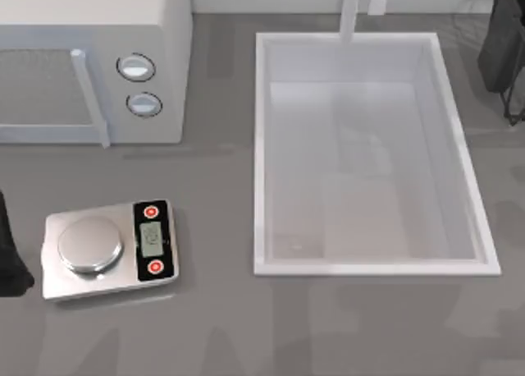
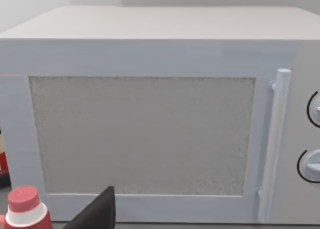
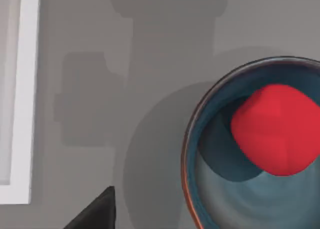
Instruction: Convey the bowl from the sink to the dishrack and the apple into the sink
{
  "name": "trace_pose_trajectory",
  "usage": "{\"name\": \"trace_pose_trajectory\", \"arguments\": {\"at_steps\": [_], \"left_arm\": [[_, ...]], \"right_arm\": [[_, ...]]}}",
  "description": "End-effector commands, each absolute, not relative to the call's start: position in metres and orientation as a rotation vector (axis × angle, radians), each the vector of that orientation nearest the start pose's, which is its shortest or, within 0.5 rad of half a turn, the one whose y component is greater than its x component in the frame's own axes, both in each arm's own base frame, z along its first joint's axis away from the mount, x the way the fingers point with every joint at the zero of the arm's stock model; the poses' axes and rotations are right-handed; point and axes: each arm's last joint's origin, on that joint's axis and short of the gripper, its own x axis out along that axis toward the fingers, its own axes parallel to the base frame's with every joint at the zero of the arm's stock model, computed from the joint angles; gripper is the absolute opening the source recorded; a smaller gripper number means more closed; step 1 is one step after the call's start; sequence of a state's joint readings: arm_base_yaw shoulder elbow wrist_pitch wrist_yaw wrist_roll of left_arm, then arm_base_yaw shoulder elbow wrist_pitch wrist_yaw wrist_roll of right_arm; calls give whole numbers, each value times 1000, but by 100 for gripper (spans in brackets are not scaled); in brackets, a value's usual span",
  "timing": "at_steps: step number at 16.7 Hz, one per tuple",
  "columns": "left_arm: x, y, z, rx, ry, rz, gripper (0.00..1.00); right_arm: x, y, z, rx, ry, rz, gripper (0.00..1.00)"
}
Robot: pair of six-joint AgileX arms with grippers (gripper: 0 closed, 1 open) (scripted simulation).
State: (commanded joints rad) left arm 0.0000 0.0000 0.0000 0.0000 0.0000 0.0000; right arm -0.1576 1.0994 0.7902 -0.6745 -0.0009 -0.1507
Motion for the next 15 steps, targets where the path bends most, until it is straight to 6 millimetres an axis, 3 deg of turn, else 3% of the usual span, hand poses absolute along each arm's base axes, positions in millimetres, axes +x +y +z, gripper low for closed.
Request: {"name": "trace_pose_trajectory", "arguments": {"at_steps": [4, 7, 10, 15], "left_arm": [[106, -1, 160, 0, 0, 0, 100], [106, -1, 160, 0, 0, 0, 100], [106, -1, 160, 0, 0, 0, 100], [106, -1, 160, 0, 0, 0, 100]], "right_arm": [[267, -53, 220, -35, 1309, -44, 100], [295, -68, 206, -11, 1474, -23, 100], [309, -77, 200, 5, 1559, -10, 100], [311, -79, 200, 8, 1571, -8, 100]]}}
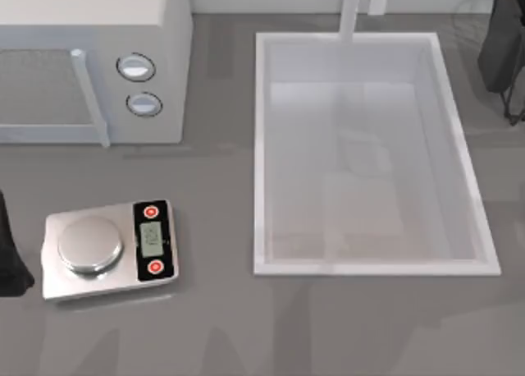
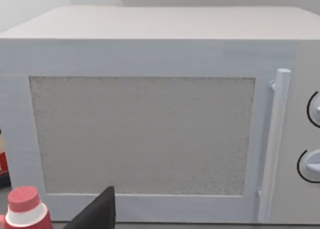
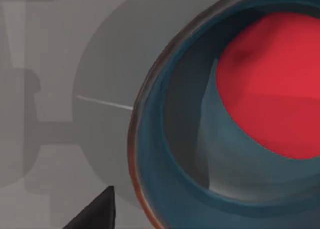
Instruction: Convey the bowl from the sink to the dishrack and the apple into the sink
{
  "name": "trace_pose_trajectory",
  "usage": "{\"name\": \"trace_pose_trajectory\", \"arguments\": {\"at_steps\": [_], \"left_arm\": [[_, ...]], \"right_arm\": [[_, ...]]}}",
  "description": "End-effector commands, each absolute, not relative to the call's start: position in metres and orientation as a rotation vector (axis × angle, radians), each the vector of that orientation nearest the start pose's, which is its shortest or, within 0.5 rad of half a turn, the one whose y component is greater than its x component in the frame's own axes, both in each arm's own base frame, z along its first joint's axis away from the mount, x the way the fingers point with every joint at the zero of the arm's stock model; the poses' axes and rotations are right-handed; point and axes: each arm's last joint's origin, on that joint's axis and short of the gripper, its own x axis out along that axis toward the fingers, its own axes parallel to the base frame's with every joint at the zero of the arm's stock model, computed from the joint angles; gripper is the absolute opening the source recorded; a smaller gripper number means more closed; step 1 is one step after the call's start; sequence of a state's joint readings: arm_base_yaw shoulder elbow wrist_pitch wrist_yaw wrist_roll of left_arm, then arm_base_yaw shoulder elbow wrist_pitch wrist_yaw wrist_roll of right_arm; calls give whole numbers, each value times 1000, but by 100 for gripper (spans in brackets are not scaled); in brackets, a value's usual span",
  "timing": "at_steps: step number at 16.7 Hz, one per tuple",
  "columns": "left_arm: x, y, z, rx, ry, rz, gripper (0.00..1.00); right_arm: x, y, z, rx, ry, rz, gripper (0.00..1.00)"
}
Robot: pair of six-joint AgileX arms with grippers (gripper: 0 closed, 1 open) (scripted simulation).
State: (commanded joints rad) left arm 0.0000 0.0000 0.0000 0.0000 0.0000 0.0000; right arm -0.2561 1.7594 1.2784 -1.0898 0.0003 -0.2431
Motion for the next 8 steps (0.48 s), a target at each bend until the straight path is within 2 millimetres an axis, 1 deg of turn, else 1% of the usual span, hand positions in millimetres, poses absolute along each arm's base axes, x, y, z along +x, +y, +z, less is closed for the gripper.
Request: {"name": "trace_pose_trajectory", "arguments": {"at_steps": [2, 3, 5, 8], "left_arm": [[106, -1, 160, 0, 0, 0, 100], [106, -1, 160, 0, 0, 0, 100], [106, -1, 160, 0, 0, 0, 100], [106, -1, 160, 0, 0, 0, 100]], "right_arm": [[310, -77, 199, 4, 1568, -5, 100], [311, -77, 195, 4, 1570, -5, 100], [312, -78, 180, 8, 1570, -8, 100], [313, -79, 149, 7, 1560, -11, 100]]}}
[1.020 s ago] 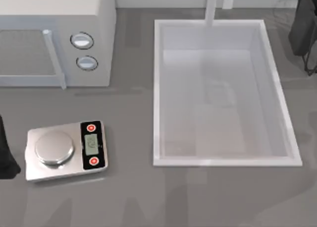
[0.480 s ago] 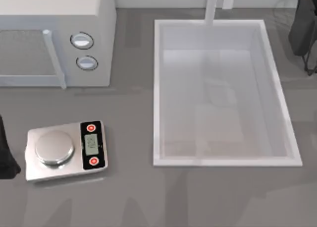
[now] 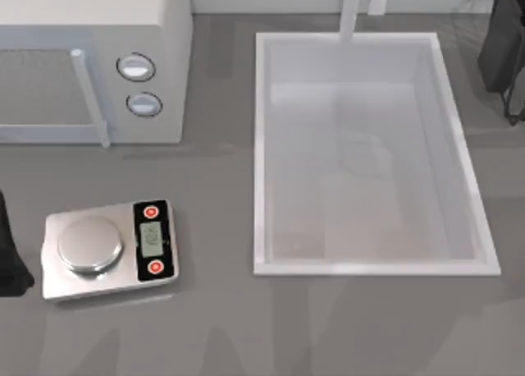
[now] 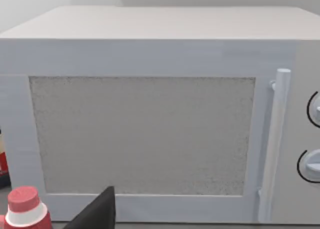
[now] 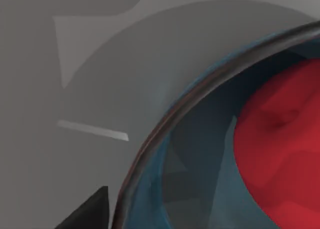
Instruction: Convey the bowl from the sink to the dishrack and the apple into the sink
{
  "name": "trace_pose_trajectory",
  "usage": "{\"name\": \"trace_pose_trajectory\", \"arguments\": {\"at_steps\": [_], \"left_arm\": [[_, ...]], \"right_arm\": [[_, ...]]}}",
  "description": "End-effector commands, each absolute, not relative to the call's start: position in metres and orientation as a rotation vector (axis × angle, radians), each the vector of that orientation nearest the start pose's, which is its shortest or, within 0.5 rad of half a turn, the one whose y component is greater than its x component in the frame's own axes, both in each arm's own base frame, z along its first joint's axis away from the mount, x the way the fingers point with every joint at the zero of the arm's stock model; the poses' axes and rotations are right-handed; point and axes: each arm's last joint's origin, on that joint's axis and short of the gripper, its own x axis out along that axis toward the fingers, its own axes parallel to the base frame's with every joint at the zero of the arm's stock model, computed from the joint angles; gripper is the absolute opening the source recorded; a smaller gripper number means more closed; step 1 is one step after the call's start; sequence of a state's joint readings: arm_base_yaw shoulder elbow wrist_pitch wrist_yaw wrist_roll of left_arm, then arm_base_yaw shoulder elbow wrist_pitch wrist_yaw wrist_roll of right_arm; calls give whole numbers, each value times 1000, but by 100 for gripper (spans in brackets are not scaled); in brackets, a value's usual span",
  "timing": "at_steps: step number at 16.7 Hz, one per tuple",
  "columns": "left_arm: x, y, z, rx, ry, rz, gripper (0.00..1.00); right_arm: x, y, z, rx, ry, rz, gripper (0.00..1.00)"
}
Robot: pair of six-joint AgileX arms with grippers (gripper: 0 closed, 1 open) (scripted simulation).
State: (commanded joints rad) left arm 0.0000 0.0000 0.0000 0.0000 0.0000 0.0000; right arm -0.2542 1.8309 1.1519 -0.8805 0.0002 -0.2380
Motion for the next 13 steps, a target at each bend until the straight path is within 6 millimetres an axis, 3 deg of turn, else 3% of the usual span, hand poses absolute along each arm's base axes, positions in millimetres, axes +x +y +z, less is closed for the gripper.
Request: {"name": "trace_pose_trajectory", "arguments": {"at_steps": [3, 7, 13], "left_arm": [[106, -1, 160, 0, 0, 0, 100], [106, -1, 160, 0, 0, 0, 100], [106, -1, 160, 0, 0, 0, 100]], "right_arm": [[311, -79, 124, 7, 1567, -9, 100], [311, -79, 121, 8, 1571, -8, 100], [311, -79, 121, 8, 1571, -8, 55]]}}
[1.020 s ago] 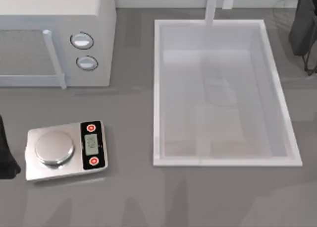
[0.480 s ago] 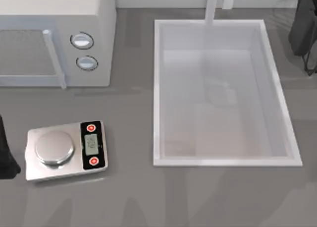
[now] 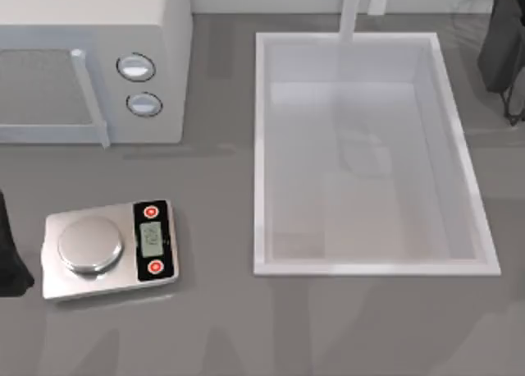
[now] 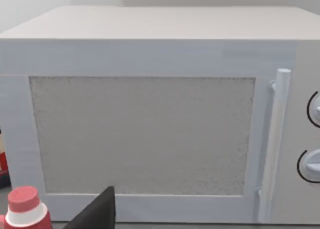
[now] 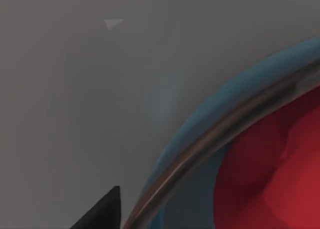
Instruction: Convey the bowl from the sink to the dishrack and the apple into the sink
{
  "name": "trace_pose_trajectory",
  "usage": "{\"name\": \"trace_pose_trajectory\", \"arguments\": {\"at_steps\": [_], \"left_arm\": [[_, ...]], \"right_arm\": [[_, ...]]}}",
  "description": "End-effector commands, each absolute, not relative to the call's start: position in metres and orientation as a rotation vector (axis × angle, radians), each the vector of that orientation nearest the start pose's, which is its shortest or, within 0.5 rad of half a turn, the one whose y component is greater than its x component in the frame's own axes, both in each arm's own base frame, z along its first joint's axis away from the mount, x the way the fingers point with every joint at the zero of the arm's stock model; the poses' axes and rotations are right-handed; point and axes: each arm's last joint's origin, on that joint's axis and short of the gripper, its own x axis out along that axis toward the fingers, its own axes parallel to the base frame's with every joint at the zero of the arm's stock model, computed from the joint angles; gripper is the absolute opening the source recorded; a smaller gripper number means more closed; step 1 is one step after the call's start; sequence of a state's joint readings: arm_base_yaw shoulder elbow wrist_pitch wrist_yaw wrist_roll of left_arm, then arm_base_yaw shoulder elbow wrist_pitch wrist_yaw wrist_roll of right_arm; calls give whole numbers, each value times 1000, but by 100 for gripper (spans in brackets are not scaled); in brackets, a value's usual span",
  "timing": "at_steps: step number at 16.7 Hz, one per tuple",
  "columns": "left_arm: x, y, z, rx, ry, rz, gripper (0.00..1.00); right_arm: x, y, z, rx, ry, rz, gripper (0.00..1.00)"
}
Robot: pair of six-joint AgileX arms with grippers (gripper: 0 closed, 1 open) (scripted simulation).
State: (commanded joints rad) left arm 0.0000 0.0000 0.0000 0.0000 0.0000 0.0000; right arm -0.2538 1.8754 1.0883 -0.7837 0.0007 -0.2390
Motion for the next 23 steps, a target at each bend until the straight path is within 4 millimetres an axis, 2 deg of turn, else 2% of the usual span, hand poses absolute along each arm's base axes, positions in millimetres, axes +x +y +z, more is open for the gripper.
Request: {"name": "trace_pose_trajectory", "arguments": {"at_steps": [7, 17, 19, 23], "left_arm": [[106, -1, 160, 0, 0, 0, 100], [106, -1, 160, 0, 0, 0, 100], [106, -1, 160, 0, 0, 0, 100], [106, -1, 160, 0, 0, 0, 100]], "right_arm": [[311, -79, 121, 8, 1571, -8, 2], [311, -78, 124, 22, 1563, -7, 0], [314, -79, 136, 20, 1549, -9, 0], [315, -79, 175, 26, 1584, -3, 0]]}}
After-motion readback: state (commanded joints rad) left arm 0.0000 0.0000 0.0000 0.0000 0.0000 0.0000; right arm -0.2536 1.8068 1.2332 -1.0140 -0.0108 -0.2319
